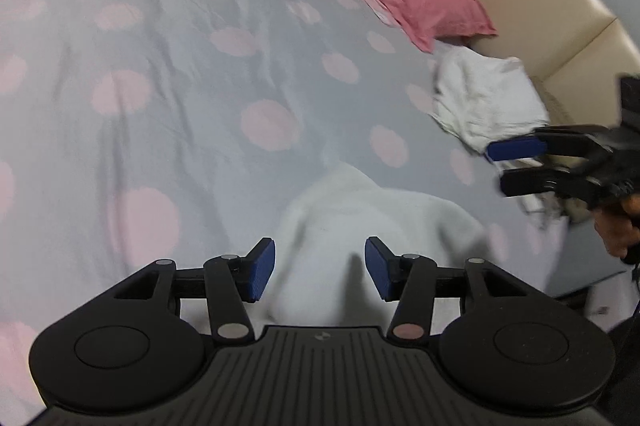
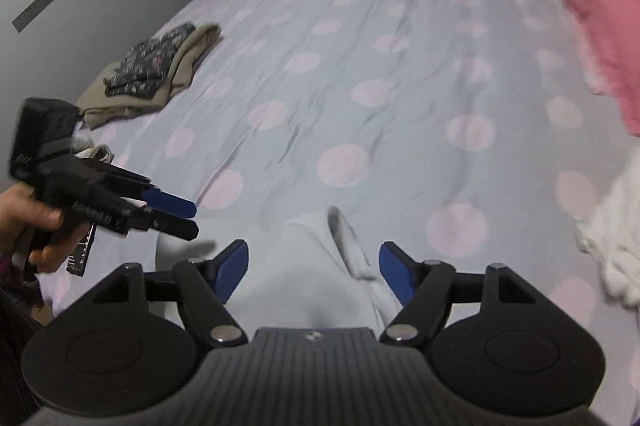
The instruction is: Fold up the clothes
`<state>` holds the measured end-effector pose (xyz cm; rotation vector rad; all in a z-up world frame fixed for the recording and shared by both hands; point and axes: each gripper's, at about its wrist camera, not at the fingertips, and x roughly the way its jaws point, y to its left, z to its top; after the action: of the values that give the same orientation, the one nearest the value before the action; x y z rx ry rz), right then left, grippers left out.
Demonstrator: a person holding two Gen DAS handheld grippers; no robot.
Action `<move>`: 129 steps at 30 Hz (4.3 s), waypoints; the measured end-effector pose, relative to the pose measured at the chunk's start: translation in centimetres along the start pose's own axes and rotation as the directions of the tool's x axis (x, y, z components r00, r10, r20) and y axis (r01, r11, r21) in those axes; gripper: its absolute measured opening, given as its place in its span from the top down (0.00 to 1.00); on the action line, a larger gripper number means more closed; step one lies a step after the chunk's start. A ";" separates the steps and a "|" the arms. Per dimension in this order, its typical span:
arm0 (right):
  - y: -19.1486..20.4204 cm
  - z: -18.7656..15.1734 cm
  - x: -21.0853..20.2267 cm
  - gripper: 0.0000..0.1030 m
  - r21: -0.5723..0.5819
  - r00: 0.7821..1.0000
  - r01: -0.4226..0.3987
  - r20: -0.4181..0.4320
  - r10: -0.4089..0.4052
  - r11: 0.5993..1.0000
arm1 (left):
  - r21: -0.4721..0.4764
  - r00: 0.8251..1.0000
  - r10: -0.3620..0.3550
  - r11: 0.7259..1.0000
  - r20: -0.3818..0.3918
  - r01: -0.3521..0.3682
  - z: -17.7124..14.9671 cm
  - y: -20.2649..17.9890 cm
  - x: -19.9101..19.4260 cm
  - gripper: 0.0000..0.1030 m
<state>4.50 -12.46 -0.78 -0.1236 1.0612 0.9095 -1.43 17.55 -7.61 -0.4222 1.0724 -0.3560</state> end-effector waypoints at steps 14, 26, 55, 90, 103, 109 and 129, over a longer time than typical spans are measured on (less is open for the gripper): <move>-2.5 0.9 10.2 0.78 0.054 0.946 -0.231 -0.222 0.238 0.971 | 0.074 0.997 -0.049 0.996 -0.054 0.053 -2.2 1.0 2.1 0.62; -0.9 -1.1 5.0 0.61 -0.217 0.975 -0.115 -0.214 0.068 0.969 | 0.365 0.995 0.001 0.930 0.100 -0.038 -4.3 -2.6 1.0 0.70; 1.5 1.9 11.3 0.59 -0.175 0.990 -0.125 -0.086 0.111 0.977 | 0.364 0.994 -0.019 0.931 0.106 -0.021 -4.7 -2.7 0.4 0.72; 3.4 -1.5 3.9 0.72 -0.449 0.989 0.104 0.138 -0.045 0.888 | 0.264 0.945 0.283 0.910 0.167 -0.319 -2.4 -1.9 -1.0 0.54; 6.6 -9.2 8.5 0.68 -0.874 0.997 0.042 0.003 -0.082 0.484 | 0.579 0.968 0.242 0.781 0.067 -0.235 -6.4 -7.0 4.3 0.64; -2.1 -9.3 6.2 0.67 -0.777 0.965 0.045 -0.129 -0.229 0.627 | 0.515 0.975 0.220 0.832 0.038 -0.207 -5.5 -5.7 3.5 0.68; 2.9 -14.1 6.2 0.60 -0.768 0.984 -0.111 -0.174 -0.038 0.631 | 0.519 0.951 0.286 0.799 0.117 -0.304 -7.9 -5.1 1.7 0.51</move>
<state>-6.23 -13.94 -12.06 -0.9356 0.7539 1.3756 -8.19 11.06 -9.66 0.2406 0.9395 -0.3489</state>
